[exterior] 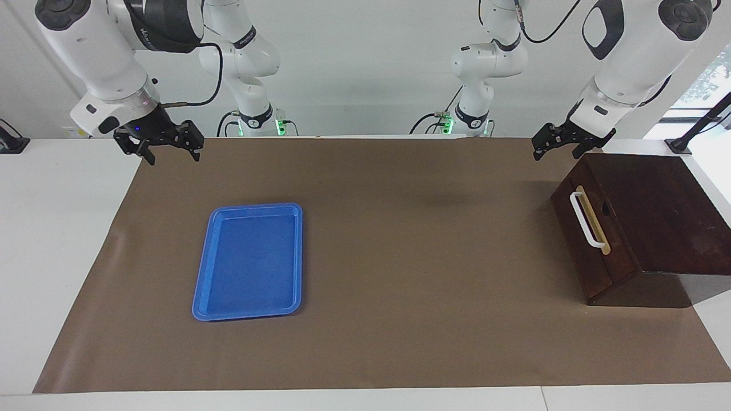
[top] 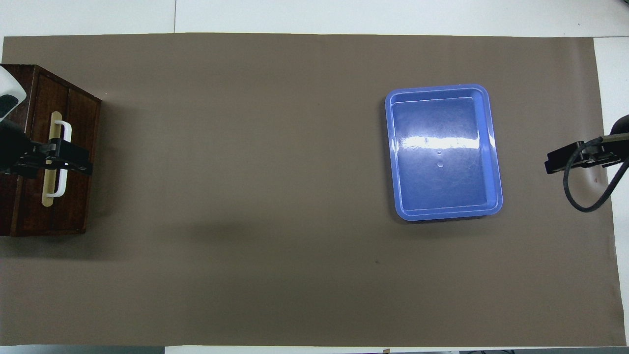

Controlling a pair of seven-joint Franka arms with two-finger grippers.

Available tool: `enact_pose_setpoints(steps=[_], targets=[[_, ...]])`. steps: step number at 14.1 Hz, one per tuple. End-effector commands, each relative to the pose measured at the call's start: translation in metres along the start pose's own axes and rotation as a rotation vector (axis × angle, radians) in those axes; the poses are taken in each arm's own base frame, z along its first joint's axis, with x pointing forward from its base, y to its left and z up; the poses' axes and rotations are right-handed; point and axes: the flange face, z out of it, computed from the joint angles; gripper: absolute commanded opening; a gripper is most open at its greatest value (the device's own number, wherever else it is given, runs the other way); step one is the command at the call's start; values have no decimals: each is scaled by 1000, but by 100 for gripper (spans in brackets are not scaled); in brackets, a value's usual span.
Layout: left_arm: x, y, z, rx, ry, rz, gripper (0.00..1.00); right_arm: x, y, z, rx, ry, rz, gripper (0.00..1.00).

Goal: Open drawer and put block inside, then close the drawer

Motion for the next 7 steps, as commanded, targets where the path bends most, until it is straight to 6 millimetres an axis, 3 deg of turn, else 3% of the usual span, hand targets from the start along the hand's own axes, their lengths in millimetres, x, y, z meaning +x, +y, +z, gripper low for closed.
enact_pose_setpoints(steps=[1, 7], targets=[[-7, -1, -3, -13, 6, 8, 100, 0, 3, 0, -9, 0, -25, 100], [-6, -1, -2, -13, 6, 13, 100, 1, 3, 0, -10, 0, -25, 100]])
